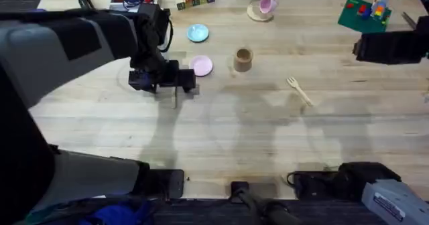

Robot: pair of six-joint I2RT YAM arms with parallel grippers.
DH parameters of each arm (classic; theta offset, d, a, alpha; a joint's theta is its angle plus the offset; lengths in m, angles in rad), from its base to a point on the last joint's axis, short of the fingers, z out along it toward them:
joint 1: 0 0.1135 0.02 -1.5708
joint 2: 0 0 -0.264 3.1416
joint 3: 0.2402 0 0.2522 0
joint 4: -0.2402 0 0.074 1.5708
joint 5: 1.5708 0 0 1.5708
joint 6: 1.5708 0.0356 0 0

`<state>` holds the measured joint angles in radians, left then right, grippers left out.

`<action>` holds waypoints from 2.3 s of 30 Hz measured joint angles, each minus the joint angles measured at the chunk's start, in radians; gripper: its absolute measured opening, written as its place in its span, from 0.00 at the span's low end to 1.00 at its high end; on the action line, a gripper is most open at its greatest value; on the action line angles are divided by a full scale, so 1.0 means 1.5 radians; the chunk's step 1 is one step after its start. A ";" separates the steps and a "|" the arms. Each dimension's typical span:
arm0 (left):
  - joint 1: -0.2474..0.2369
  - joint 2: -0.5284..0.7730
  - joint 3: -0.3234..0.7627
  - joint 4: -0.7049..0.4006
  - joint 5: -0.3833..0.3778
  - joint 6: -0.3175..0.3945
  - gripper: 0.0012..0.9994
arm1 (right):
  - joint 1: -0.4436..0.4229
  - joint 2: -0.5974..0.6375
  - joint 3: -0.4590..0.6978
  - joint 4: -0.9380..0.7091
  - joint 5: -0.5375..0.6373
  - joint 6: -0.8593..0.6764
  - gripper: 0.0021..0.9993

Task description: Pick up a utensil and set it on the pink plate, then put the other utensil in the container.

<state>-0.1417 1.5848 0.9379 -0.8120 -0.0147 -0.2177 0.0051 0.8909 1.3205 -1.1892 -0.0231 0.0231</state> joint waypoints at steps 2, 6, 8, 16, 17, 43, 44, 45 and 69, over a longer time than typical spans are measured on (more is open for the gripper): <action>0.000 0.000 0.000 0.001 0.003 -0.001 0.88 | 0.000 0.000 0.000 0.000 0.000 0.000 1.00; -0.004 0.000 0.001 0.010 0.005 -0.010 0.33 | 0.000 0.000 0.000 0.000 0.000 0.000 1.00; -0.004 0.002 0.003 0.010 0.006 -0.014 0.08 | 0.000 0.000 0.000 0.000 0.000 0.000 1.00; -0.004 0.003 0.006 0.008 0.007 -0.020 0.05 | 0.000 0.000 0.000 0.000 0.000 0.000 1.00; -0.004 0.003 0.006 0.008 0.007 -0.020 0.05 | 0.000 0.000 0.000 0.000 0.000 0.000 1.00; -0.004 -0.056 0.197 -0.222 0.014 0.009 0.04 | 0.000 0.000 0.000 0.000 0.000 0.000 1.00; -0.004 -0.056 0.211 -0.231 0.014 0.015 0.04 | 0.000 0.000 0.000 0.000 0.000 0.000 1.00; -0.004 -0.056 0.224 -0.237 0.014 0.020 0.04 | 0.000 0.000 0.000 0.000 0.000 0.000 1.00; -0.091 -0.039 0.311 -0.189 0.014 0.052 0.04 | 0.000 0.000 0.000 0.000 0.000 0.000 1.00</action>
<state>-0.2777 1.5262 1.4036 -1.0951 0.0071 -0.1390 0.0051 0.8909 1.3205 -1.1892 -0.0231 0.0231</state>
